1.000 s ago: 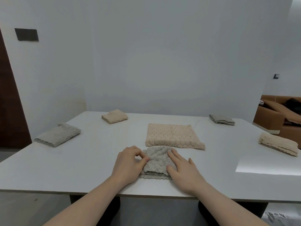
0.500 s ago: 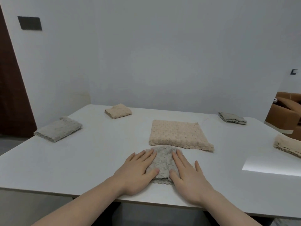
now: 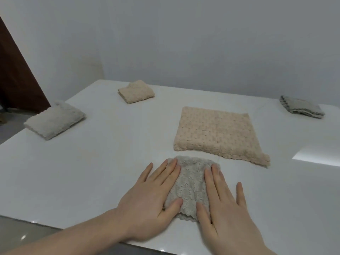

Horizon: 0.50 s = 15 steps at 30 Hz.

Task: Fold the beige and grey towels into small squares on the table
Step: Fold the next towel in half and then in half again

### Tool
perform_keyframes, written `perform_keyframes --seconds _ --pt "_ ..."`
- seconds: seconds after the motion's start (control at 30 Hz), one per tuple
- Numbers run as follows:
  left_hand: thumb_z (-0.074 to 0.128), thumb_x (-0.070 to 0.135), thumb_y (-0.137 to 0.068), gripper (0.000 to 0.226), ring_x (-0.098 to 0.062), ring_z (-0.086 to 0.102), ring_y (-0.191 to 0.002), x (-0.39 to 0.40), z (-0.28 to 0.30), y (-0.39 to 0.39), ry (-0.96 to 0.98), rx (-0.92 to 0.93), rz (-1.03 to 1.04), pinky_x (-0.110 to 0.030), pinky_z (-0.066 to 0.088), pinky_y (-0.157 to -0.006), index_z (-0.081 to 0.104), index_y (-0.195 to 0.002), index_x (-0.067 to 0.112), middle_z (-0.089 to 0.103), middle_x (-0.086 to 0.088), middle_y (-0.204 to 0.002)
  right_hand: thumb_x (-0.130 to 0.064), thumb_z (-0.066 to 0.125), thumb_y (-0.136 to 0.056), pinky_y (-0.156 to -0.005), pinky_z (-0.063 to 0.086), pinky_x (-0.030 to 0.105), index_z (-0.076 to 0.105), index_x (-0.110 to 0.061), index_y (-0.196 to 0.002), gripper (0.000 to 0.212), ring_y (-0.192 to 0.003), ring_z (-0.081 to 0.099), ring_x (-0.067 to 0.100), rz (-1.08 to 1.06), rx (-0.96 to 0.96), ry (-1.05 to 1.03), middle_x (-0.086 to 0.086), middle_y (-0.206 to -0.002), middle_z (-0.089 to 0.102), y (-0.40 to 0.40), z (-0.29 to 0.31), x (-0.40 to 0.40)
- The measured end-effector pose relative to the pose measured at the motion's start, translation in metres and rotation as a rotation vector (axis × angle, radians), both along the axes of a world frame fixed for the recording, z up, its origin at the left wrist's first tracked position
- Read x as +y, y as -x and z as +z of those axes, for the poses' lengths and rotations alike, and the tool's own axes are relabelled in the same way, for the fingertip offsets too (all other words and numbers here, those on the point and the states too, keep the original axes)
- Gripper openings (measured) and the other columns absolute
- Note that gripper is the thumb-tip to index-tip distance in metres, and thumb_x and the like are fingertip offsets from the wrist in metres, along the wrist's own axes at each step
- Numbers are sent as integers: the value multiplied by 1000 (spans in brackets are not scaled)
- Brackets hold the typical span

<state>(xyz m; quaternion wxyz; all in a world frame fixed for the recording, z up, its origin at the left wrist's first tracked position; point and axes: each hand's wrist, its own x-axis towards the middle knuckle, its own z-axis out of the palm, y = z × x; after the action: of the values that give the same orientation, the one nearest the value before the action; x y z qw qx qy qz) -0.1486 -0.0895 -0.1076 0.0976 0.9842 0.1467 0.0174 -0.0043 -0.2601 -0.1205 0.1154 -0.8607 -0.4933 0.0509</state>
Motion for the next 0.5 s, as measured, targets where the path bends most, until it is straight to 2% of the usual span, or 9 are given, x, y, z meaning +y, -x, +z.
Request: perform_keyframes --seconds 0.07,0.13,0.2,0.27,0.33,0.4,0.47,0.5 --pt "19 60 -103 76 1 -32 -148 -2 2 -1 34 1 18 -35 -17 -124 -18 -161 28 -29 16 -165 -57 15 -96 -122 -7 52 -17 -23 -160 79 -154 -14 8 3 1 -38 -5 -167 -22 -1 -6 1" --pt "20 60 -103 76 -2 -31 -150 -1 5 -2 66 26 20 -37 -17 -125 -17 -161 27 -28 14 -166 -52 23 -99 -121 -5 53 -9 -19 -161 78 -156 -8 12 -3 30 -14 -1 -170 -13 -3 -5 1" --pt "20 58 -104 76 -5 -31 -151 -4 11 -4 109 64 31 -41 -15 -125 -18 -161 26 -29 11 -166 -49 22 -100 -121 -9 53 -14 -18 -160 77 -155 -16 12 12 103 23 -2 -168 -22 0 9 1" --pt "21 57 -103 76 -7 -31 -151 -8 21 -7 173 158 83 -44 -11 -126 -16 -162 26 -31 11 -165 -47 20 -102 -122 -14 52 -25 -20 -156 75 -151 -28 11 4 187 156 -5 -161 -37 1 32 3" --pt "26 56 -102 78 -13 -22 -155 -8 42 -11 252 267 128 -48 -7 -127 -11 -163 27 -29 11 -165 -44 27 -101 -124 -11 52 -24 -22 -157 78 -152 -25 14 -14 306 274 -6 -157 -40 -1 57 10" --pt "37 54 -99 79 -25 0 -158 -3 74 -21 257 430 132 -50 5 -127 0 -164 29 -15 8 -170 -44 38 -97 -126 2 51 -16 -20 -160 87 -156 -11 21 -36 416 407 -5 -160 -33 -2 89 20" --pt "46 48 -95 75 -32 25 -147 -3 108 -30 241 632 123 -49 24 -118 19 -162 27 12 1 -170 -46 50 -94 -126 14 46 -4 -14 -162 92 -156 5 26 -68 579 524 1 -168 -16 4 127 24" --pt "47 45 -93 74 -32 32 -141 -5 119 -34 235 676 147 -48 29 -113 26 -161 24 25 -2 -165 -41 53 -95 -125 17 42 4 -13 -162 87 -155 12 28 -102 651 529 5 -169 -7 9 139 25"
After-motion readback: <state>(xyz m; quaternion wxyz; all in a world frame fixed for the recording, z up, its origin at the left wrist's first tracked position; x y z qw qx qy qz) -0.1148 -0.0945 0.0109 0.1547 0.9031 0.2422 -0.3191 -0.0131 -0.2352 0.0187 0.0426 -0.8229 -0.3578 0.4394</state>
